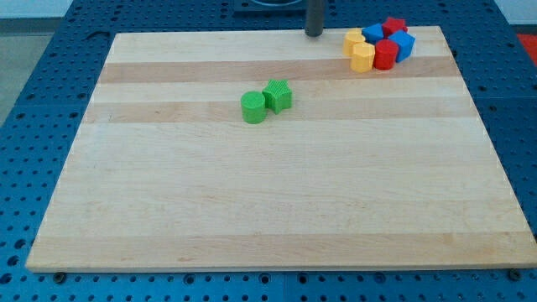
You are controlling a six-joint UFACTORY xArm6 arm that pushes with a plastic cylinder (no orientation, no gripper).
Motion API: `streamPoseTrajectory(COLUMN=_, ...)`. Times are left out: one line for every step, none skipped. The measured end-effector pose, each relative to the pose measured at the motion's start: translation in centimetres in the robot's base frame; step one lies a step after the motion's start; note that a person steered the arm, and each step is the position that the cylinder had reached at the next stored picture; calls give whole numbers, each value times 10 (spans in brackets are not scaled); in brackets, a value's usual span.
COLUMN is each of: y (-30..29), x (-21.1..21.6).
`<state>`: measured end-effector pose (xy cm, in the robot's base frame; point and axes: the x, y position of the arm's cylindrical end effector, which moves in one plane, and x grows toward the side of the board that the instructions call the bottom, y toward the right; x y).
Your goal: Point your arm at the top right of the board
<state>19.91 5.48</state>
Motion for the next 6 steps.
streamPoseTrajectory(y=-11, x=22)
streamPoseTrajectory(y=-11, x=51)
streamPoseTrajectory(y=-12, x=86)
streamPoseTrajectory(y=2, x=137)
streamPoseTrajectory(y=63, x=163)
streamPoseTrajectory(y=165, x=152)
